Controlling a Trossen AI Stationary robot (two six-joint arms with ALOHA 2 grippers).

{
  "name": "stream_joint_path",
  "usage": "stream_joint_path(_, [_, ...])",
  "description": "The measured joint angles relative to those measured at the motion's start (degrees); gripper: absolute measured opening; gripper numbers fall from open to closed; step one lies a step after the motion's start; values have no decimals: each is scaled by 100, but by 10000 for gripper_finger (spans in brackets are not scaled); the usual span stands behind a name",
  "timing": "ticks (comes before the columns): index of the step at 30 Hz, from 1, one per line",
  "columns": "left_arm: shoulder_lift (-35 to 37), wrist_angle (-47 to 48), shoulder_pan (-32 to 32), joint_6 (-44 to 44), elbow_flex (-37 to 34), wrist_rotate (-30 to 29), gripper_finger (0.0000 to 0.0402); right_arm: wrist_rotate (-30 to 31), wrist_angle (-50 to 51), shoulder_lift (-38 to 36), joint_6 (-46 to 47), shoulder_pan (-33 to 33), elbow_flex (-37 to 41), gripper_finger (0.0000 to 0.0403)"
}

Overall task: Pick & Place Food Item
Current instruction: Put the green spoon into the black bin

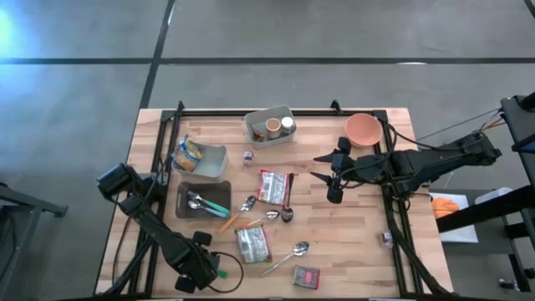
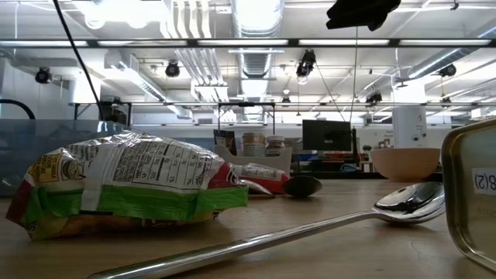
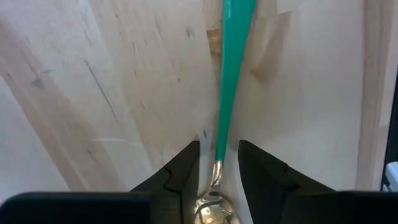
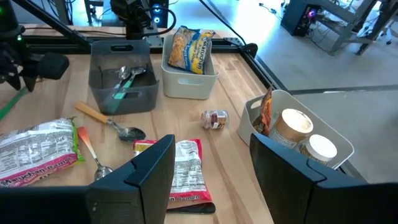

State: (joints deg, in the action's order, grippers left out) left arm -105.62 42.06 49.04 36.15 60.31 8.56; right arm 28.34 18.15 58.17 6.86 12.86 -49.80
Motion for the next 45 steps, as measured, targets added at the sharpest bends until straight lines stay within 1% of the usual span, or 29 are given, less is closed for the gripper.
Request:
stream_joint_path(3, [0, -10, 0, -30, -28, -4, 94, 0, -1, 0, -1, 0, 0, 208])
stream_joint_path(5, [0, 4, 0, -66, -37, -22, 65, 0, -1, 0, -1, 0, -1, 208])
stream_joint_path(7, [0, 22, -6, -81, -37, -22, 25, 0, -1, 0, -1, 0, 0, 208])
stream_joint_path(9, [0, 23, -7, -75, -39, -21, 11, 0, 0, 0, -3, 0, -1, 208])
stream_joint_path(15, [-9, 91, -7, -171, 69, -33, 4, 0, -1, 0, -5, 0, 0, 208])
stream_joint_path(19, [47, 175, -15, -186, 224, -221, 2, 0, -1, 0, -48, 0, 0, 208])
stream_joint_path(24, [409, 245, -34, -188, 421, -725, 1, 1, -12, 0, -59, -1, 0, 208])
stream_joint_path(28, [732, 524, -89, -143, 541, -1139, 0, 0, -15, 0, -58, -1, 0, 208])
stream_joint_path(33, [1175, 1453, -270, 183, 745, -1580, 0, 0, -15, 0, -59, -1, 0, 208])
stream_joint_path(37, [1599, 2254, -453, 189, 916, -1862, 0, 0, -15, 0, -74, -1, 0, 208])
stream_joint_path(41, [2063, 2599, -767, 123, 947, -2140, 0, 0, -17, 0, -84, -2, 0, 208])
stream_joint_path(45, [2412, 2906, -1216, -39, 947, -2184, 0, 0, -17, 0, -89, -1, 0, 208])
